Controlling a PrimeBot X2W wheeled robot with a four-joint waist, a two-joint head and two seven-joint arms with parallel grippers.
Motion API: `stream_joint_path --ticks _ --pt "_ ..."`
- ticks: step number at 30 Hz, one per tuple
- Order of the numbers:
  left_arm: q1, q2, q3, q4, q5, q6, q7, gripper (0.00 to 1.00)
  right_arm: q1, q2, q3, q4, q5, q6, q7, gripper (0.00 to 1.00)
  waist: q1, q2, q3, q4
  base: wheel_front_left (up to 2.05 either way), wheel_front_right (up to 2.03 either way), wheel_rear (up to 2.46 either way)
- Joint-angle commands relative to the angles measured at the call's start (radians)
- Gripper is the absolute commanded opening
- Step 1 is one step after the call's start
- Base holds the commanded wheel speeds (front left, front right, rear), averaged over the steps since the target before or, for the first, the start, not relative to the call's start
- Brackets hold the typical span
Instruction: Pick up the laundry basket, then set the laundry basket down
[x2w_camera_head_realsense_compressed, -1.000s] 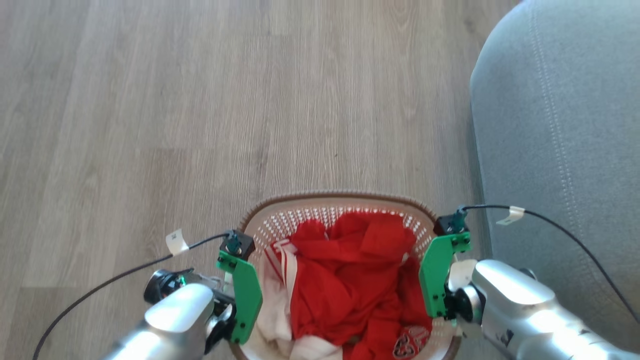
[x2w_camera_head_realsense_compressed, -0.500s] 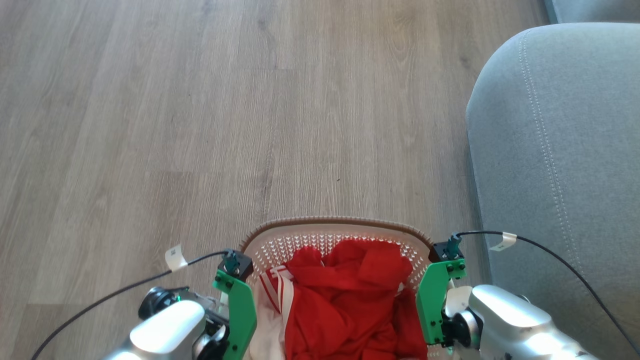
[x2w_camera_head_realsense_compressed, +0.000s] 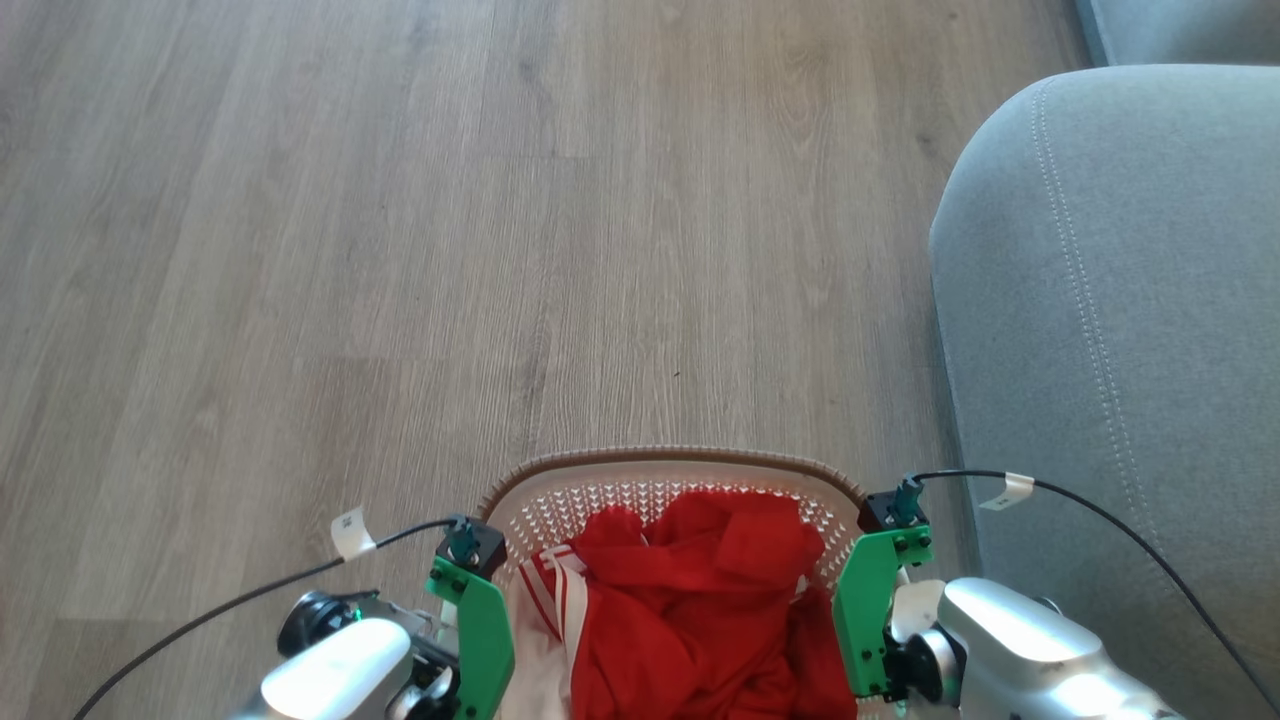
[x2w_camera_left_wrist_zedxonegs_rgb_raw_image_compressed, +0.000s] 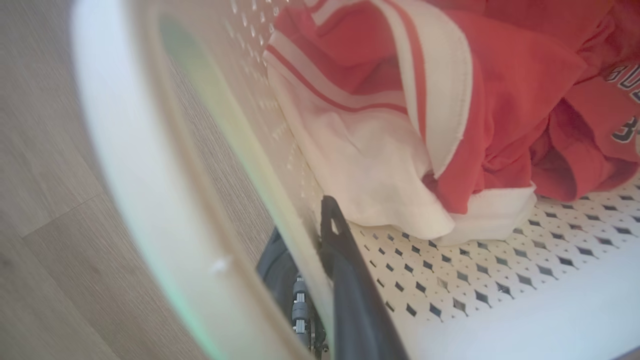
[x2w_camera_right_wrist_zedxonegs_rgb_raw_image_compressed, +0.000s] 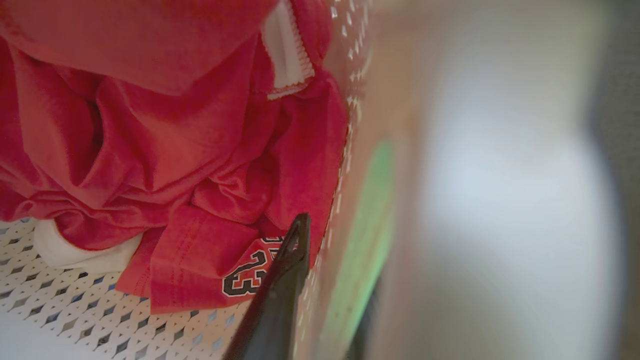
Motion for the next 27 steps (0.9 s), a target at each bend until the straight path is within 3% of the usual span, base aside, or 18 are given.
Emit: stream_joint_path --ticks 1,27 --pt "-0.014 -0.012 -0.016 -0.052 0.024 -0.024 -0.007 0.00 -0.038 0.036 0.012 -0.056 -0.030 0.026 -0.022 0.00 0.0001 0.0000 -0.001 0.001 0.00 0.00 0.00" --pt "-0.012 -0.017 -0.016 -0.032 0.019 -0.019 -0.024 0.00 -0.028 0.039 -0.012 -0.056 -0.054 0.026 -0.012 0.00 0.0001 0.0000 -0.010 -0.007 0.00 0.00 0.00"
